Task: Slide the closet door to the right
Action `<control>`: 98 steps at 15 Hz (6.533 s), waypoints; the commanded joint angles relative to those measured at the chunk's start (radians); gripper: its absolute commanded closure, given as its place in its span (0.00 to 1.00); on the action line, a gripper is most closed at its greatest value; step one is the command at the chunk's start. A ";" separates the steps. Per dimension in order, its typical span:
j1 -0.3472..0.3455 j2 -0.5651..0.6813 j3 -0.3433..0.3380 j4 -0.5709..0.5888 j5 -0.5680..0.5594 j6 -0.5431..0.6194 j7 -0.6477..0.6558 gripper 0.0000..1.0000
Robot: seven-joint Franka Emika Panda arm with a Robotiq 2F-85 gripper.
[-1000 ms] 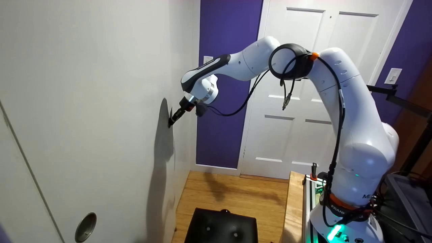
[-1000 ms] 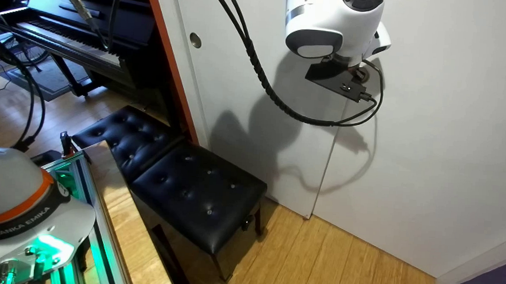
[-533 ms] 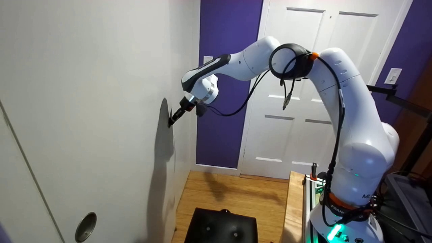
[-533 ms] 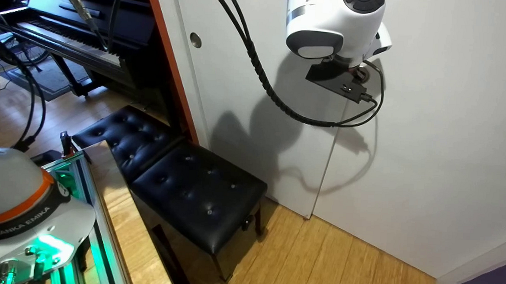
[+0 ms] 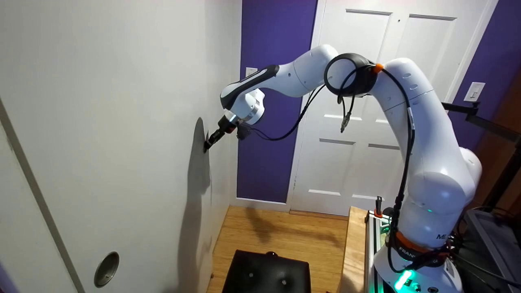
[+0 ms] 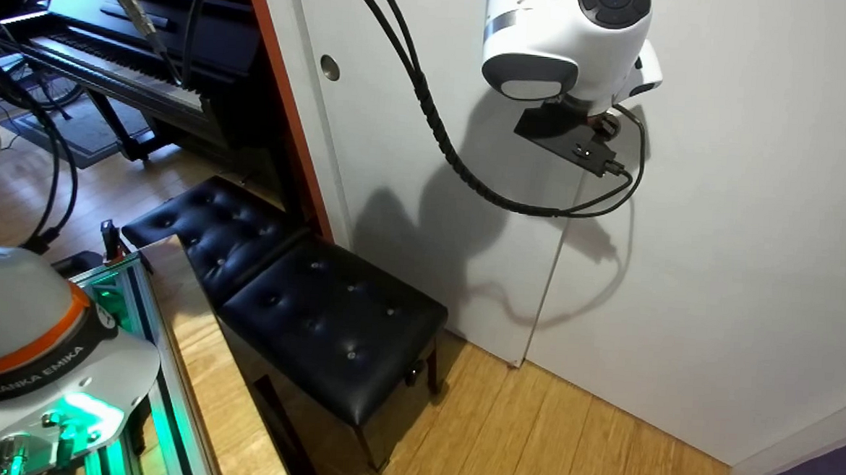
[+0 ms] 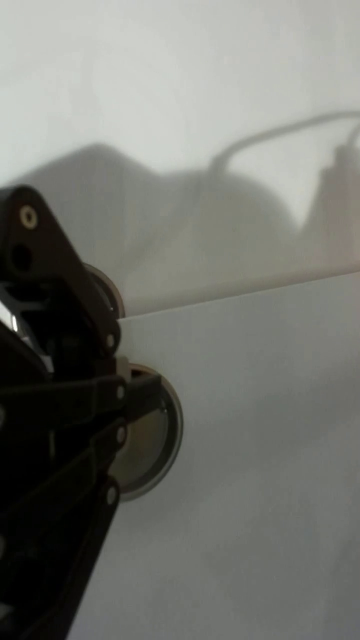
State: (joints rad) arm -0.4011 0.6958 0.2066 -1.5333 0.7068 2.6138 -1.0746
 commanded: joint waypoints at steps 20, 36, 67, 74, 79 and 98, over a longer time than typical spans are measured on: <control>-0.085 0.363 -0.108 0.729 -0.272 -0.056 0.279 1.00; 0.101 0.184 -0.440 0.530 -0.499 -0.505 0.769 1.00; 0.320 -0.611 -0.280 -0.576 -0.685 -0.260 0.864 0.99; 0.377 -0.657 -0.223 -0.683 -0.739 -0.233 0.885 1.00; 0.466 -0.722 -0.135 -0.832 -0.820 -0.114 0.933 1.00; 0.585 -0.580 -0.027 -0.788 -0.943 0.267 1.100 1.00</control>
State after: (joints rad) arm 0.1751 0.0487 0.1854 -2.3605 -0.1696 2.8078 -0.0423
